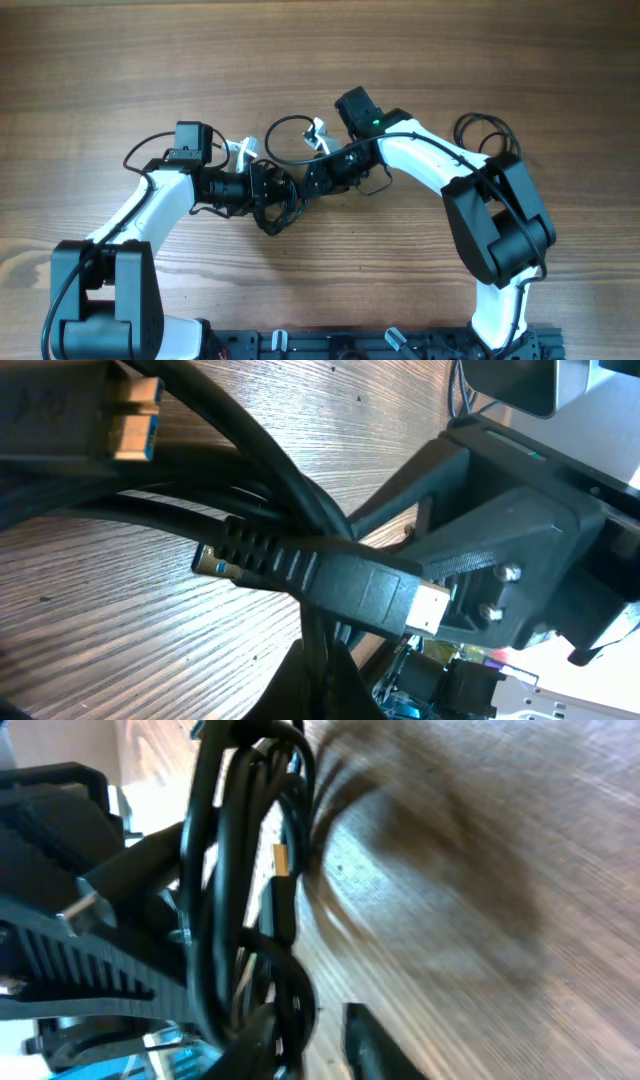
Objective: Untangle cables
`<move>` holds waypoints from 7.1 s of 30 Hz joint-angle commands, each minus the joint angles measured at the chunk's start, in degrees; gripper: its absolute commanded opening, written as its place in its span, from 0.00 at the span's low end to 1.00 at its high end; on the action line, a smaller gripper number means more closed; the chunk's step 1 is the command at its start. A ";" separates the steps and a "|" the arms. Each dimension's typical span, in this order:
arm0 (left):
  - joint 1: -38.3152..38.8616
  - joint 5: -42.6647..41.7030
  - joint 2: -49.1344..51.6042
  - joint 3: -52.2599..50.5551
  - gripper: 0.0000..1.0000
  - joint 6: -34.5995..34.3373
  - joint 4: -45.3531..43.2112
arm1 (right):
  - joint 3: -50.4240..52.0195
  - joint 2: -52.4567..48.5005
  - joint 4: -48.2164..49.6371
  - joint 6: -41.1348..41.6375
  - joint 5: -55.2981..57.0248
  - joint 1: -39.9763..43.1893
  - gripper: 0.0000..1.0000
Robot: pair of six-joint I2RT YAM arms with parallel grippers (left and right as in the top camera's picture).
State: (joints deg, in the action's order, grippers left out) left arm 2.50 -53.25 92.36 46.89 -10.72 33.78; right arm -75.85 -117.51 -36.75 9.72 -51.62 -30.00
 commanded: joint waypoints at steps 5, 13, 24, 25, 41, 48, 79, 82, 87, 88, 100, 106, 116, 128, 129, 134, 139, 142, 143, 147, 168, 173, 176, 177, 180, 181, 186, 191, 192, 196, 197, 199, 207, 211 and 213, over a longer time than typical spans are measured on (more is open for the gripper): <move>-0.13 8.59 0.37 1.03 0.04 -0.72 1.22 | 0.24 -0.24 2.84 0.87 0.15 0.59 0.04; -0.17 33.57 0.37 1.01 0.04 -14.78 3.98 | 0.24 -0.24 2.78 0.66 0.92 5.68 0.04; -0.15 38.53 0.39 1.01 0.07 -17.18 4.55 | 0.24 -0.24 1.07 -3.56 -7.54 13.81 0.04; -0.15 38.42 0.39 1.01 0.07 -17.20 4.55 | 0.24 -0.24 0.61 -3.56 -7.32 13.42 0.04; -0.52 -1.38 0.37 1.03 0.04 -2.95 2.84 | 0.24 -0.24 -0.02 -2.01 0.59 3.32 0.45; -2.05 -3.52 0.37 1.03 0.04 -2.97 2.27 | 0.24 -0.24 -0.17 -0.66 -5.95 3.32 0.44; -2.03 -0.48 0.39 1.01 0.04 -11.17 -0.63 | 0.24 -0.24 1.92 1.92 -9.97 1.33 0.30; -2.03 -0.48 0.39 1.01 0.04 -11.17 -0.61 | 0.24 -0.24 3.45 3.06 -9.97 1.33 0.27; -2.03 -0.02 0.39 1.01 0.04 -11.17 -0.61 | 0.24 -0.24 6.19 3.98 -9.73 1.36 0.14; -2.03 -0.04 0.39 1.01 0.04 -11.17 -0.61 | 0.24 -0.24 6.38 4.00 -9.70 1.36 0.10; -2.03 15.89 0.39 1.01 0.04 -14.01 1.75 | 0.24 -0.24 6.73 5.84 -2.32 4.22 0.04; -2.03 24.04 0.39 1.01 0.04 -15.76 2.86 | 0.24 -0.24 6.86 5.25 -9.92 7.56 0.04; -2.03 30.82 0.44 0.94 0.04 -17.22 3.23 | 0.24 -0.24 7.32 2.43 -12.39 7.85 0.04; -1.99 30.80 0.44 0.68 0.04 -23.23 1.70 | 0.24 -0.24 4.92 8.70 -4.15 7.04 0.04; -1.99 30.80 0.44 0.68 0.04 -23.23 1.42 | 0.24 -0.24 3.96 8.74 -2.67 6.67 0.04; -1.99 28.20 0.44 0.68 0.04 -23.15 1.31 | 0.24 -0.24 0.31 8.61 3.08 3.85 0.04; -1.99 21.03 0.44 0.68 0.04 -22.36 1.33 | 0.24 -0.24 0.00 10.36 6.38 0.90 0.04; -1.99 14.05 0.44 0.68 0.04 -18.40 1.11 | 0.24 -0.24 0.00 10.38 8.46 -0.79 0.04; -1.99 11.76 0.44 0.68 0.04 -17.00 1.11 | 0.24 -0.24 0.00 10.38 8.46 -1.14 0.05; -1.99 3.72 0.44 0.68 0.04 -12.24 1.07 | 0.24 -0.24 0.02 10.40 9.64 -1.88 0.05; -1.99 -3.32 0.44 0.68 0.04 20.94 7.04 | 0.13 -0.24 -0.02 -3.58 -16.26 8.37 0.57; -1.97 -3.30 0.44 0.68 0.04 23.96 7.04 | 0.13 -0.22 0.04 -5.14 -17.90 6.08 0.57; -1.97 -3.30 0.44 0.68 0.04 24.04 7.04 | 0.13 -0.22 1.27 -5.88 -17.88 3.85 0.57; -1.97 -3.30 0.44 0.66 0.04 24.06 7.19 | 0.13 -0.22 2.38 -5.79 -17.90 2.99 0.57; -1.68 -3.28 0.44 0.61 0.04 24.06 7.41 | 0.13 -0.22 5.27 -4.96 -17.88 1.40 0.57; -1.25 -3.30 0.44 0.61 0.04 24.04 7.43 | 0.13 -0.22 6.23 -4.76 -17.86 0.79 0.57; 2.93 -4.44 0.44 0.59 0.04 24.02 7.43 | 0.13 -0.24 9.31 1.36 -11.37 -1.46 0.38; 4.79 -4.33 0.44 0.59 0.04 24.02 7.65 | 0.13 -0.24 10.23 2.49 -6.34 -1.46 0.12; 4.79 -4.11 0.44 0.59 0.04 24.02 7.63 | 0.13 -0.24 10.19 2.49 -4.76 -1.29 0.07; 4.76 -0.37 0.44 0.59 0.04 23.34 7.89 | 0.13 -0.24 9.60 2.51 0.87 -0.20 0.04; 4.74 0.70 0.44 0.59 0.04 23.06 8.15 | 0.13 -0.24 9.01 2.49 2.84 0.22 0.04; 4.74 2.99 0.44 0.59 0.04 20.94 8.31 | 0.13 -0.24 7.08 2.49 9.25 1.53 0.04; 4.72 3.65 0.44 0.59 0.04 20.33 8.28 | 0.13 -0.24 -0.22 2.43 29.99 8.02 0.04; 2.62 3.58 0.44 0.59 0.04 14.19 6.93 | 0.13 -0.24 -0.48 2.47 33.38 10.91 0.04; 0.15 3.39 0.44 0.59 0.04 9.64 6.47 | 0.13 -0.24 -0.48 2.47 33.57 11.74 0.04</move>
State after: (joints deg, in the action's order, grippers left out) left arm 6.50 -49.12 92.79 47.72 6.24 40.34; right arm -75.37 -118.06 -37.26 12.80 -27.83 -21.02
